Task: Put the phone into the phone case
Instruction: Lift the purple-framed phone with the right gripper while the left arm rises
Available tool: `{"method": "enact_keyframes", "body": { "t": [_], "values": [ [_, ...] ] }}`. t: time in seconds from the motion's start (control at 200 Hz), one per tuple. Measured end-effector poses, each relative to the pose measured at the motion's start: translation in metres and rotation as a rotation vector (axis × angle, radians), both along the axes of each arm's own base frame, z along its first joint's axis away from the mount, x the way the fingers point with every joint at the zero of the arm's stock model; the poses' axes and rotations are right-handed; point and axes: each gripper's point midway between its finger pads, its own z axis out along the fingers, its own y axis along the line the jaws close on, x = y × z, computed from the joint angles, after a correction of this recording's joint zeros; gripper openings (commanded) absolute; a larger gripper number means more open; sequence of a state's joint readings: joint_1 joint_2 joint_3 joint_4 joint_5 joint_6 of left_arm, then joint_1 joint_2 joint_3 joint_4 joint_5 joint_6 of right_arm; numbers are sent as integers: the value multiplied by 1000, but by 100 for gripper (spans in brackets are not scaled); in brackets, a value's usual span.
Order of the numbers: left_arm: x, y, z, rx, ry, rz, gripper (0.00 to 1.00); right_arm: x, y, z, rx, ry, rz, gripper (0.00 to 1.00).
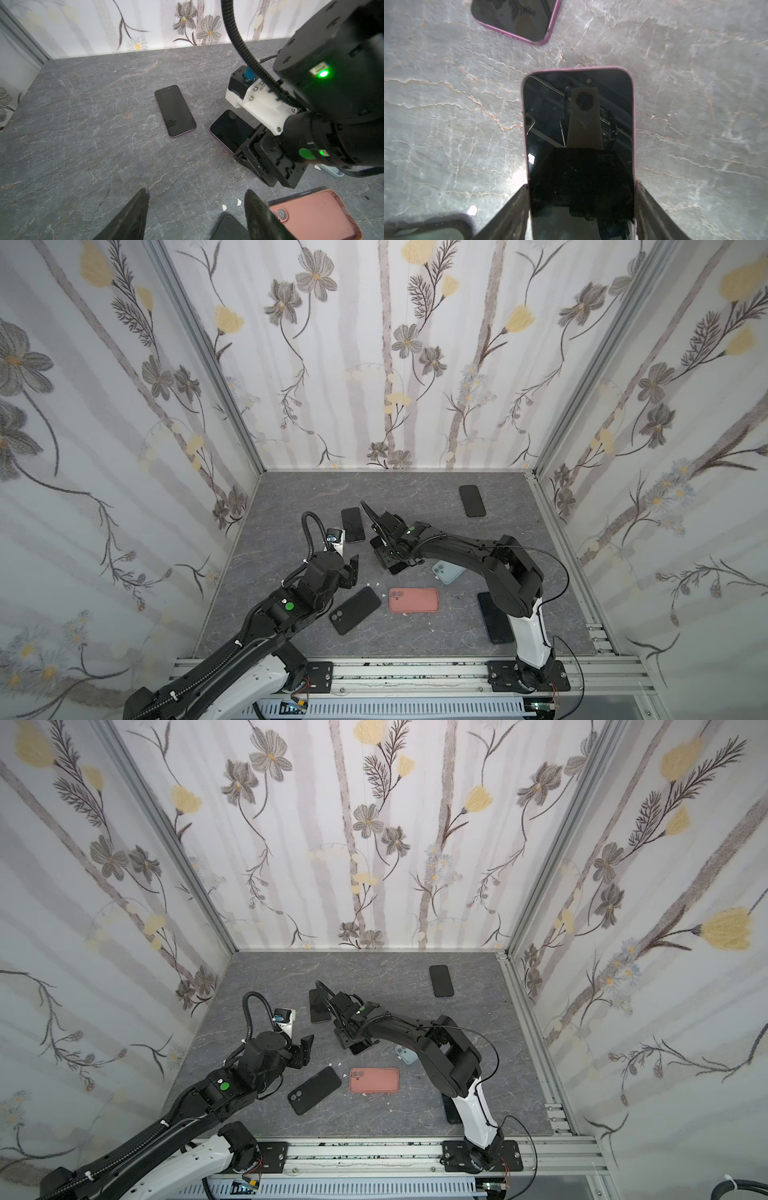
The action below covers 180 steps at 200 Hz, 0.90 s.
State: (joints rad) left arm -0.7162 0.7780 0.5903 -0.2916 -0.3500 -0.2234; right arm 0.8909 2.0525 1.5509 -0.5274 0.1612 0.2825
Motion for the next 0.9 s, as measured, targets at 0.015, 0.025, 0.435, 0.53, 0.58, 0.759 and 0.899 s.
{"method": "enact_keyframes", "body": {
  "t": [0.015,0.025,0.435,0.53,0.58,0.759,0.899],
  "values": [
    [0,0,0,0,0,0,72,0,-1,2,1,-3,0,65],
    [0,0,0,0,0,0,72,0,-1,3,1,-6,1,65],
    [9,-20,7,-22,40,-53,74,-14,-46,47,0,-96,-25,65],
    [14,-30,15,-55,54,-76,74,-24,-60,52,-4,-108,-26,65],
    [17,-35,19,-78,62,-87,75,-29,-67,55,6,-115,-27,65],
    [30,-54,37,-234,104,-135,77,-47,-86,76,71,-164,-15,65],
    [37,-76,38,-357,185,-200,77,-56,-91,92,132,-203,12,64]
  ]
}}
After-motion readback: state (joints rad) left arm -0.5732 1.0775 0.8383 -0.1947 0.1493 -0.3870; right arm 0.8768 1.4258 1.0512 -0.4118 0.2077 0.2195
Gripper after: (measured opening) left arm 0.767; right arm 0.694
